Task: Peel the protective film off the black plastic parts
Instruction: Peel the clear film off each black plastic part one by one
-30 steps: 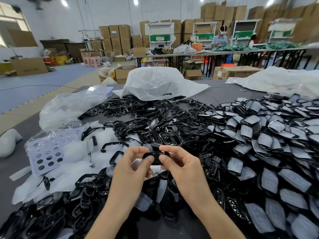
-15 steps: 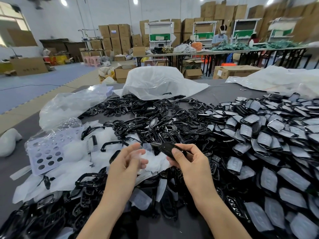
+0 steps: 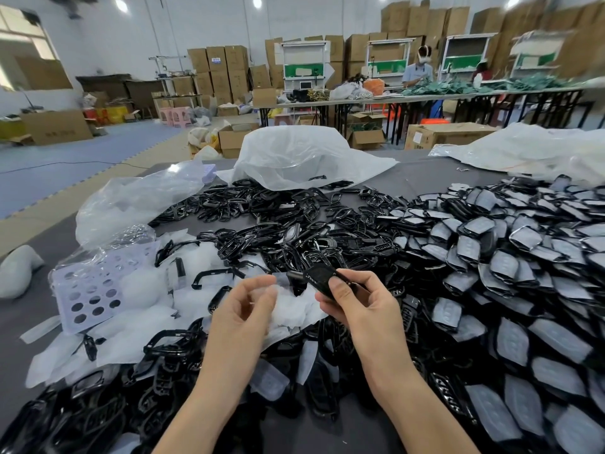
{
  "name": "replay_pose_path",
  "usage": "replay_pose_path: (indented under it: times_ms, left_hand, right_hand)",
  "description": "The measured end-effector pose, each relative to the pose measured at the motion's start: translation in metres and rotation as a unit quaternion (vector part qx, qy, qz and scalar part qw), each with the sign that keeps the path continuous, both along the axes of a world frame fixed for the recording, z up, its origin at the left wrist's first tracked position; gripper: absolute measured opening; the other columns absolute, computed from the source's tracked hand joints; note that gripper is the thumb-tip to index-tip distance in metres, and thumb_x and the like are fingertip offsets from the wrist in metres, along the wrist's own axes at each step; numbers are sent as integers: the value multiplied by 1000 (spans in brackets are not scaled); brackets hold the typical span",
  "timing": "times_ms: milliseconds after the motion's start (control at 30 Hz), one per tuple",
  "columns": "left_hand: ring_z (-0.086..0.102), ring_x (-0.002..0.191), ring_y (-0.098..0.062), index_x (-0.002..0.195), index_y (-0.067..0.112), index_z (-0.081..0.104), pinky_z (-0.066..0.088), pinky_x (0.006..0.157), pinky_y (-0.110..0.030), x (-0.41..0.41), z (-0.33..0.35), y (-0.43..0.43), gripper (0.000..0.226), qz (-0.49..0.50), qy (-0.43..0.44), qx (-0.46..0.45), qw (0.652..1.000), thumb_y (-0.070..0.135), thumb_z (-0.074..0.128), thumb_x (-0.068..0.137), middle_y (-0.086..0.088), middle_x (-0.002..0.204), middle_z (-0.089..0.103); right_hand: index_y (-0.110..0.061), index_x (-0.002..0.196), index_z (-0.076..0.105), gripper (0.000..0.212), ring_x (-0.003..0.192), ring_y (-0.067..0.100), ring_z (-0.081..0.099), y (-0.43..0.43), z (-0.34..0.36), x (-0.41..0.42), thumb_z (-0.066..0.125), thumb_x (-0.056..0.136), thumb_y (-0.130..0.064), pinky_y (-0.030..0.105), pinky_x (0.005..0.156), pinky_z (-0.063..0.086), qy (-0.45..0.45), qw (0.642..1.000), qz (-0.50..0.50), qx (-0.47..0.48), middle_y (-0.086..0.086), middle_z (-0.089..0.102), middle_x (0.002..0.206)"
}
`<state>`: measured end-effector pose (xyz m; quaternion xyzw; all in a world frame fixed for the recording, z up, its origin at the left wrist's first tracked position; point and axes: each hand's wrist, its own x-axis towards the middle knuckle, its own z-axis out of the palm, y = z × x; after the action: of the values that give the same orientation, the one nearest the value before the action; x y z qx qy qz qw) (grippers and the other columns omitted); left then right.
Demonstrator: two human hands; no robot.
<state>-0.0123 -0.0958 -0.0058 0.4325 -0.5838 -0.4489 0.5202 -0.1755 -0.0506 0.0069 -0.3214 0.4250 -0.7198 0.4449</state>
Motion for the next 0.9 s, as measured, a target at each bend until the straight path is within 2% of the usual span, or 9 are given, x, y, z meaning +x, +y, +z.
replay_pose_path:
  times_ms: [100,233,267,367,433,533,700,767,900]
  left_hand:
    - [50,60,-10,108,42,70,53,61,-21,1,0,0,20,-17,12,14,1000,30,57,98,3,74,53]
    - [63,71,-9,107,40,73,55,68,-22,-1,3,3,21,-48,14,-7,999,38,58,93,3,85,70]
    - [66,75,-9,110,42,72,56,72,-23,-2,3,3,23,-57,14,-5,998,31,59,95,2,89,71]
    - [71,81,-15,118,51,65,55,79,-19,-2,2,6,57,-93,-10,-1,996,0,50,97,5,87,70]
    - [71,80,-10,113,52,67,52,75,-11,-5,4,8,51,-92,-52,-33,994,5,53,98,12,85,71]
    - [67,91,-3,100,42,73,51,77,-13,-10,7,13,28,-97,-119,-98,983,18,59,98,15,99,70]
    - [61,93,-7,117,45,62,45,78,-13,-11,1,17,27,-67,-265,-231,934,29,47,102,17,98,57]
    - [61,92,-2,117,50,59,42,78,-9,-12,1,17,29,-45,-266,-226,936,27,53,101,21,97,61]
    - [64,83,1,93,47,60,42,71,-5,-12,3,13,20,14,-166,-120,979,30,69,90,25,89,68]
  right_hand:
    - [-10,105,66,10,81,20,76,-1,-1,-1,65,95,-9,20,69,58,2,1000,-12,6,8,77,85]
    - [-13,105,68,10,78,19,75,-1,-1,-2,67,94,-11,20,66,57,18,999,-25,13,7,77,84]
    - [-14,105,69,11,78,19,75,-1,-2,-2,67,94,-11,20,65,57,22,999,-30,13,7,77,84]
    - [-16,104,70,12,76,17,75,-3,-3,-3,67,94,-10,19,66,57,24,999,-46,9,8,77,84]
    - [-18,102,72,14,75,17,74,-4,-4,-4,67,94,-8,19,67,57,19,998,-56,5,8,77,84]
    - [-20,98,74,16,76,17,75,-5,-4,-4,67,94,-6,19,67,57,14,998,-60,-1,8,78,86]
    - [-25,93,76,20,82,21,76,-2,-1,-2,67,93,-7,21,71,58,19,1000,-1,11,10,78,89]
    - [-27,96,76,20,84,22,76,0,1,1,67,94,-9,25,73,59,45,998,42,17,11,78,91]
    - [-28,97,75,18,82,22,75,2,1,5,69,93,-12,22,72,58,79,994,65,28,5,76,81]
